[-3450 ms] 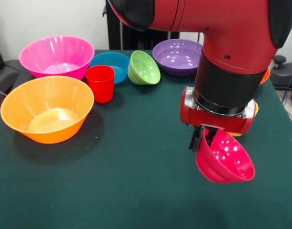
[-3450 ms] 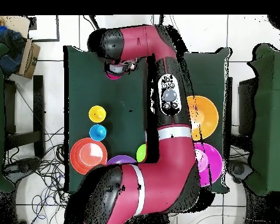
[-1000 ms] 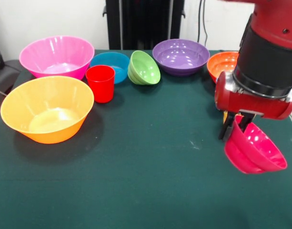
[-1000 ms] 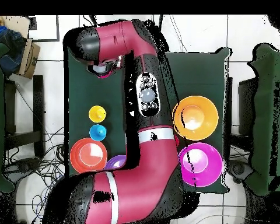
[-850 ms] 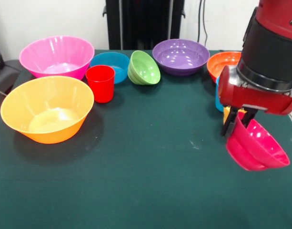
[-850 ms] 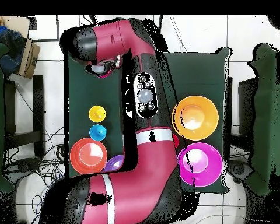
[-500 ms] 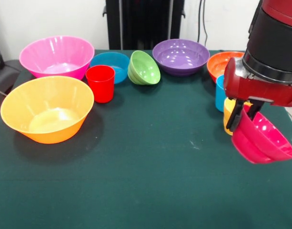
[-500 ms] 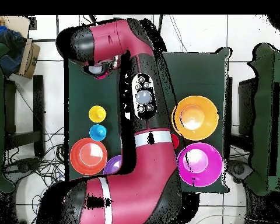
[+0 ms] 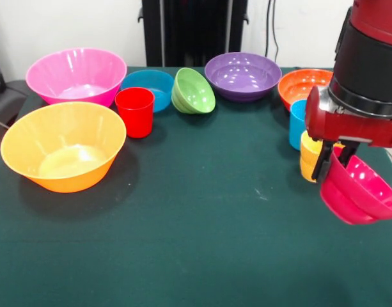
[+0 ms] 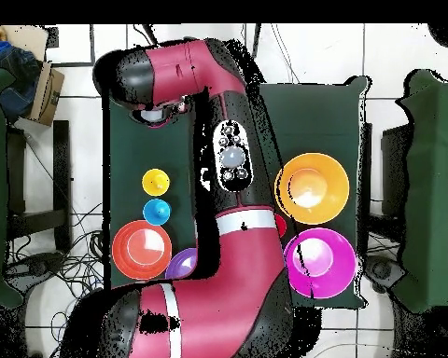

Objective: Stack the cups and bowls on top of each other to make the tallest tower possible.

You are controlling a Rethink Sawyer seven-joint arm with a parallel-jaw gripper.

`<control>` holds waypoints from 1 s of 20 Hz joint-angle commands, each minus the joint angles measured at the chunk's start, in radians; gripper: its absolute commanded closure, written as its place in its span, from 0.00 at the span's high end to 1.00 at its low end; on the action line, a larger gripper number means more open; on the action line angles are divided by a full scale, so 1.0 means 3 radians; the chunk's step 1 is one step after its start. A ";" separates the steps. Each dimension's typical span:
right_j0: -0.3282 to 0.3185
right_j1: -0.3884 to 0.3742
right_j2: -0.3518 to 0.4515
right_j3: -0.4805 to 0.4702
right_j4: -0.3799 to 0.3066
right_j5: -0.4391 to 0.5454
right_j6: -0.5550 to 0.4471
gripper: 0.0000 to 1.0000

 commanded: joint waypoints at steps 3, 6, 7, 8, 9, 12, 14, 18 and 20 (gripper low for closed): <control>-0.0064 0.0077 -0.0102 0.0476 -0.0018 -0.0414 0.0065 0.00; -0.0055 0.0072 -0.0121 0.0495 -0.0009 -0.0440 0.0040 0.00; -0.0050 0.0074 -0.0128 0.0489 -0.0006 -0.0438 0.0034 0.00; -0.0049 0.0072 -0.0134 0.0487 0.0000 -0.0436 0.0021 0.00; -0.0044 0.0071 -0.0141 0.0480 0.0004 -0.0435 0.0015 0.00; -0.0029 0.0061 -0.0166 0.0476 0.0009 -0.0422 0.0000 0.00; -0.0020 0.0068 -0.0174 0.0450 0.0000 -0.0410 -0.0028 0.00; 0.0000 0.0060 -0.0197 0.0451 -0.0025 -0.0419 -0.0073 0.00; 0.0015 0.0068 -0.0206 0.0421 -0.0044 -0.0400 -0.0101 0.00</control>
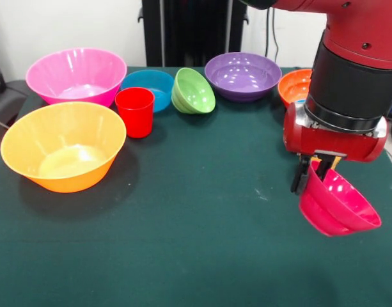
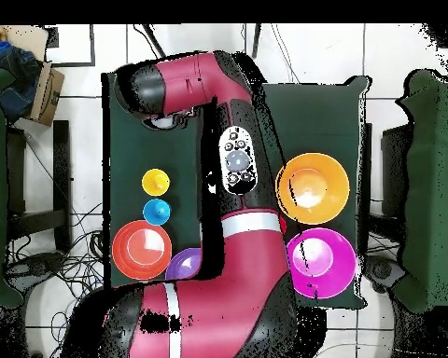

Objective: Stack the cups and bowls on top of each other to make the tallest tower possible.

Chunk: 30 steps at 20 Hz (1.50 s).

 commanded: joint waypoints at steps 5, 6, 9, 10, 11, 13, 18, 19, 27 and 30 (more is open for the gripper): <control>0.0039 0.0060 -0.0048 0.0218 -0.0070 -0.0053 -0.0107 0.00; 0.0048 0.0051 -0.0057 0.0224 -0.0080 -0.0048 -0.0116 0.00; 0.0091 0.0034 -0.0104 0.0264 -0.0110 -0.0085 -0.0055 0.00; 0.0092 0.0037 -0.0113 0.0292 -0.0103 -0.0115 -0.0027 0.00; 0.0084 0.0050 -0.0111 0.0305 -0.0099 -0.0152 -0.0030 0.00; 0.0068 0.0053 -0.0112 0.0351 -0.0103 -0.0229 -0.0066 0.00; -0.0001 0.0089 -0.0077 0.0429 -0.0093 -0.0345 -0.0250 0.00; -0.0014 0.0094 -0.0074 0.0441 -0.0091 -0.0365 -0.0274 0.00; -0.0026 0.0100 -0.0075 0.0442 -0.0081 -0.0389 -0.0353 0.00; -0.0032 0.0114 -0.0073 0.0430 -0.0101 -0.0434 -0.0386 0.00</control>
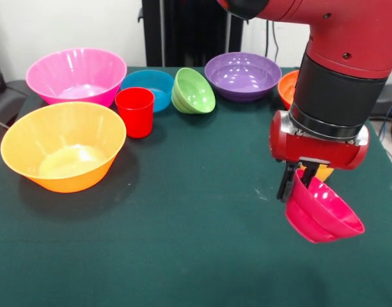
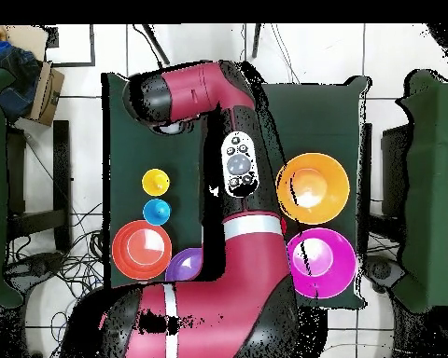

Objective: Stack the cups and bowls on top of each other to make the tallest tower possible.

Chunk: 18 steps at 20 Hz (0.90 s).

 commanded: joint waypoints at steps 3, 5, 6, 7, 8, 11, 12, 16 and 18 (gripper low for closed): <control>-0.0065 0.0124 0.0094 0.0293 -0.0101 -0.0177 -0.0408 0.00; -0.0080 0.0137 0.0111 0.0279 -0.0095 -0.0171 -0.0436 0.00; -0.0084 0.0131 0.0113 0.0290 -0.0096 -0.0177 -0.0443 0.00; -0.0082 0.0133 0.0112 0.0282 -0.0103 -0.0176 -0.0456 0.00; -0.0082 0.0129 0.0110 0.0286 -0.0110 -0.0181 -0.0463 0.00; -0.0073 0.0157 0.0118 0.0218 -0.0155 -0.0158 -0.0553 0.00; -0.0077 0.0151 0.0110 0.0246 -0.0183 -0.0187 -0.0585 0.00; -0.0062 0.0152 0.0109 0.0193 -0.0214 -0.0137 -0.0653 0.00; -0.0059 0.0146 0.0103 0.0189 -0.0232 -0.0131 -0.0678 0.00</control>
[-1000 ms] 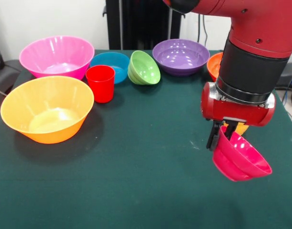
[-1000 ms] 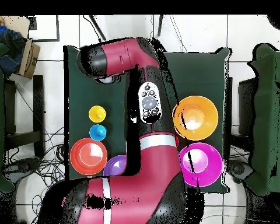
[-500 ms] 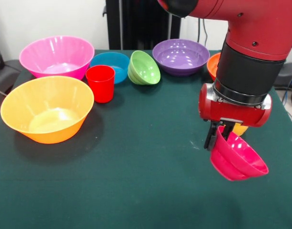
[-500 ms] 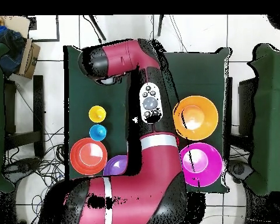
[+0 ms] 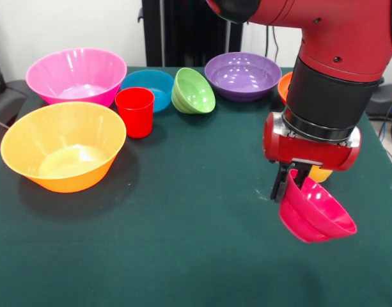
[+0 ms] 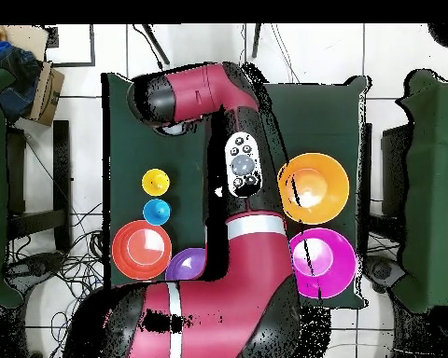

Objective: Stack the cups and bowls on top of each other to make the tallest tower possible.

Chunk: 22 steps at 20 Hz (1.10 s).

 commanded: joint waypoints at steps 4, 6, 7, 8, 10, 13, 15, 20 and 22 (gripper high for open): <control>-0.0013 0.0155 0.0113 0.0098 -0.0234 -0.0044 -0.0728 0.00; 0.0018 0.0140 0.0098 0.0103 -0.0213 -0.0017 -0.0638 0.00; 0.0034 0.0131 0.0088 0.0114 -0.0208 -0.0017 -0.0588 0.00; 0.0043 0.0140 0.0085 0.0109 -0.0205 -0.0021 -0.0554 0.00; 0.0047 0.0151 0.0092 0.0105 -0.0195 -0.0024 -0.0532 0.00; 0.0070 0.0166 0.0092 0.0083 -0.0182 -0.0005 -0.0471 0.00; 0.0082 0.0181 0.0114 0.0029 -0.0167 0.0047 -0.0483 0.00; 0.0109 0.0258 0.0163 -0.0135 -0.0145 0.0157 -0.0534 0.00; 0.0127 0.0254 0.0150 -0.0136 -0.0143 0.0158 -0.0509 0.00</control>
